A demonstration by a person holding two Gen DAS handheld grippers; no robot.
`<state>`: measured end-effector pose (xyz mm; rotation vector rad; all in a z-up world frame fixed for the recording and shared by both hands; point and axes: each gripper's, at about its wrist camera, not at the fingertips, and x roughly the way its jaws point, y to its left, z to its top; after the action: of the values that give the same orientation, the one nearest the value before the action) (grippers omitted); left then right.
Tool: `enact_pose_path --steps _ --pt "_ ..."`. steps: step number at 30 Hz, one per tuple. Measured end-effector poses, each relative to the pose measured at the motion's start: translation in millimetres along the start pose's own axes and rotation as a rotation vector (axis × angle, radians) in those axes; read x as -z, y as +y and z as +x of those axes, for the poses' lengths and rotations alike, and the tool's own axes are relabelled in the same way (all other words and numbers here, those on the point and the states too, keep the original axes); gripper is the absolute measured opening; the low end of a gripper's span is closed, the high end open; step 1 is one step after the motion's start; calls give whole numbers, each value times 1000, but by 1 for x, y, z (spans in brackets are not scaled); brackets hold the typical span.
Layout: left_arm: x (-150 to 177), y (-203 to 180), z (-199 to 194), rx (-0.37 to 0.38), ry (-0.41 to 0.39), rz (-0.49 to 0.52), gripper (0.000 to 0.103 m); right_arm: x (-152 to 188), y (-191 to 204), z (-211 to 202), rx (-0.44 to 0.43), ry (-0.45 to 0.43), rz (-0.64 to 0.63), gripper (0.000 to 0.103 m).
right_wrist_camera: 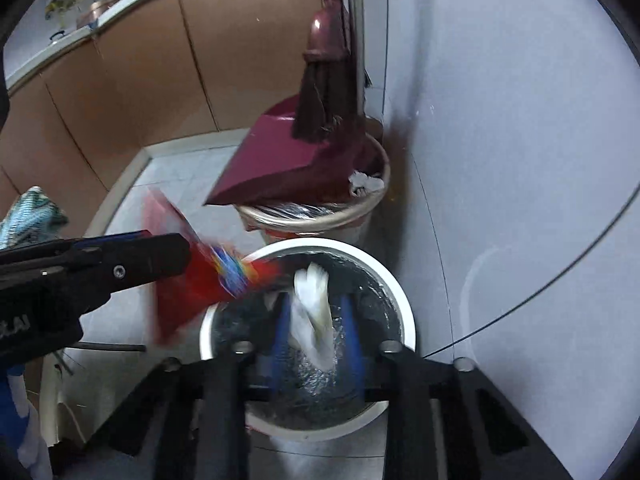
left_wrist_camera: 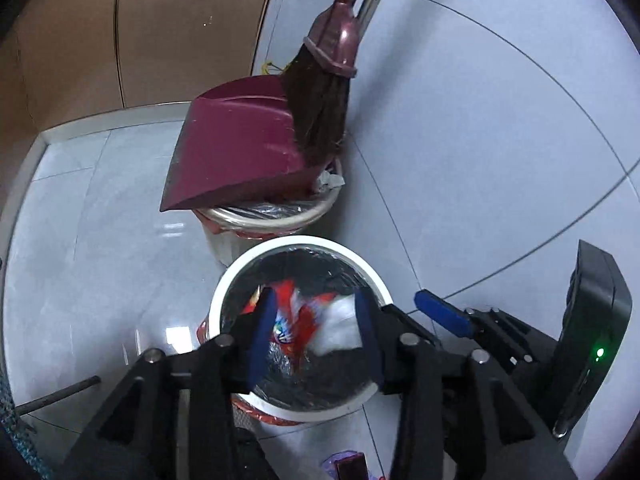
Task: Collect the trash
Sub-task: 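Carry both items to the white bin and open both tools over it, then grasp the crushed red can with left tool while right tool grasps purple-wrapped bag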
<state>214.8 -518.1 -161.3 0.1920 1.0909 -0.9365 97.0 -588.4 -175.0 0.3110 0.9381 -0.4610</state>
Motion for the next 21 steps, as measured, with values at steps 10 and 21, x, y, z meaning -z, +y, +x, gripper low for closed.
enact_pose_path --steps 10,21 --pt "16 -7 -91 38 -143 32 39 7 16 -60 3 -72 -16 31" --pt "104 4 -290 -48 -373 58 58 33 112 -237 -143 -267 -179 39"
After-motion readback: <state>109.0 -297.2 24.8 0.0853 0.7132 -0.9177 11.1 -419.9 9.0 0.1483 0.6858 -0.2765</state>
